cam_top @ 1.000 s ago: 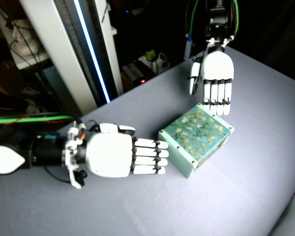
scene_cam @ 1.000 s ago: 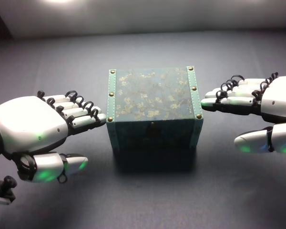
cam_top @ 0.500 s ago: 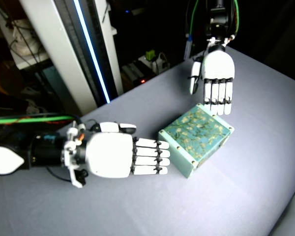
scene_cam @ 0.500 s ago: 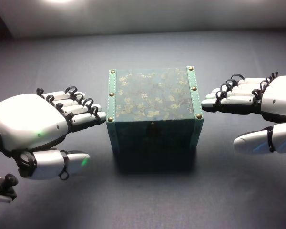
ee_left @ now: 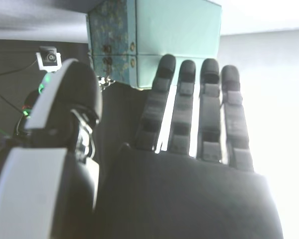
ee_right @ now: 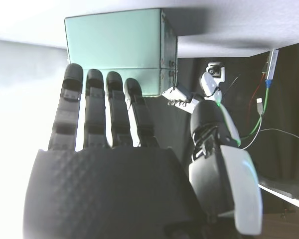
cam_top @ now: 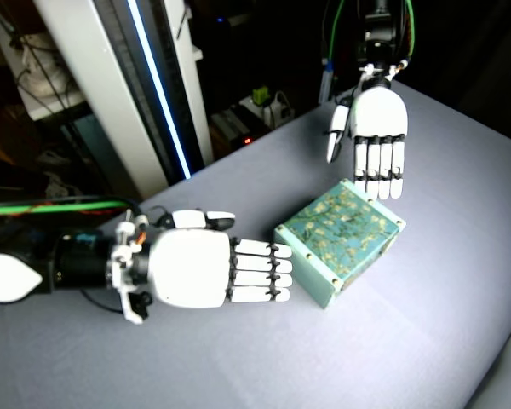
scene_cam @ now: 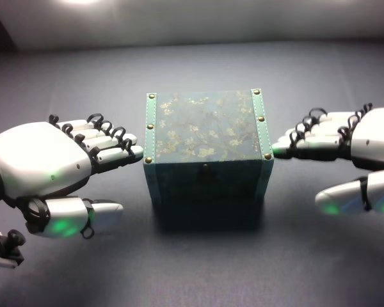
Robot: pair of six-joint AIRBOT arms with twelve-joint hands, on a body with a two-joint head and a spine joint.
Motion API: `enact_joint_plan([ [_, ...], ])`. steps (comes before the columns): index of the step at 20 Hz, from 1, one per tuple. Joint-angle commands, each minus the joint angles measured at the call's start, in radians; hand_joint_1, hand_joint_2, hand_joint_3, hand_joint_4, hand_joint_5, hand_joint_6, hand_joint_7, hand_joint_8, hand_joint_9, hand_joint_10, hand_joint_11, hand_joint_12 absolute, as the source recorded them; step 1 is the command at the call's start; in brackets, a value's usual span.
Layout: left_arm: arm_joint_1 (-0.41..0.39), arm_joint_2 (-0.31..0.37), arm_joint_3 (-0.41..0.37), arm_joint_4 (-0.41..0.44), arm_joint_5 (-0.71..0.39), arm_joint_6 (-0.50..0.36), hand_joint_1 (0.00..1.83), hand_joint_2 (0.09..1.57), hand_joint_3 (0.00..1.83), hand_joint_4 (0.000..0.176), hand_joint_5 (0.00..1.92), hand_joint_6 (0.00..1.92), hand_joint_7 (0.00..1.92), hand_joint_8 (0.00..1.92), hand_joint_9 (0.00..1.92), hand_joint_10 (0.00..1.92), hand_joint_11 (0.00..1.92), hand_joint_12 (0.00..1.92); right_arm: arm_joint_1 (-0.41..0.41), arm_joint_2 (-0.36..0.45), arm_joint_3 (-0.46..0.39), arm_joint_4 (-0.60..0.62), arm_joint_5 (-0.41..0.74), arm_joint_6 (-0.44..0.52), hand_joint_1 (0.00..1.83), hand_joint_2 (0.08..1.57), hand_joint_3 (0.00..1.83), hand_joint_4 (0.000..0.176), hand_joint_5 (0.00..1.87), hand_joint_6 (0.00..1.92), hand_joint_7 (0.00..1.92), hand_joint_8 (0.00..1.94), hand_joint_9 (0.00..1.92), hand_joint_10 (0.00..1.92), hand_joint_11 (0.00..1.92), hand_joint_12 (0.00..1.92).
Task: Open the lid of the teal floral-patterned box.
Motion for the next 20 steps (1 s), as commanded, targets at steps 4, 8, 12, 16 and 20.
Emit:
enact_joint_plan([
  [4,-0.016,-0.005,0.004,-0.007,-0.122,-0.003,0.0,1.4,0.0,0.0,0.04,0.01,0.06,0.0,0.09,0.0,0.07,0.05,0.009,-0.01,0.001,0.005,0.095,0.026,0.0,1.29,0.0,0.0,0.14,0.0,0.17,0.0,0.2,0.0,0.11,0.34],
  [8,-0.02,-0.008,0.004,-0.007,-0.127,-0.003,0.0,1.38,0.0,0.0,0.09,0.01,0.06,0.0,0.09,0.0,0.07,0.07,0.011,-0.015,0.005,0.023,0.105,0.026,0.0,1.28,0.0,0.0,0.11,0.0,0.16,0.0,0.32,0.0,0.1,0.77],
  [12,-0.02,-0.006,0.006,-0.004,-0.153,-0.034,0.0,1.42,0.01,0.0,0.07,0.0,0.09,0.01,0.13,0.02,0.11,0.09,0.011,-0.015,0.005,0.062,0.137,0.026,0.0,1.29,0.0,0.001,0.11,0.0,0.22,0.0,0.39,0.01,0.17,0.9],
  [16,-0.021,-0.005,0.01,-0.005,-0.198,-0.066,0.05,1.5,0.01,0.0,0.09,0.0,0.13,0.0,0.19,0.01,0.1,0.1,0.012,-0.01,0.008,0.109,0.176,0.025,0.0,1.35,0.01,0.0,0.1,0.0,0.14,0.0,0.17,0.01,0.0,0.49],
  [20,-0.028,-0.006,0.01,-0.004,-0.219,-0.071,0.1,1.5,0.0,0.0,0.03,0.0,0.09,0.0,0.2,0.0,0.11,0.12,0.017,-0.004,0.008,0.118,0.187,0.025,0.0,1.37,0.01,0.0,0.11,0.01,0.11,0.01,0.13,0.01,0.04,0.32],
])
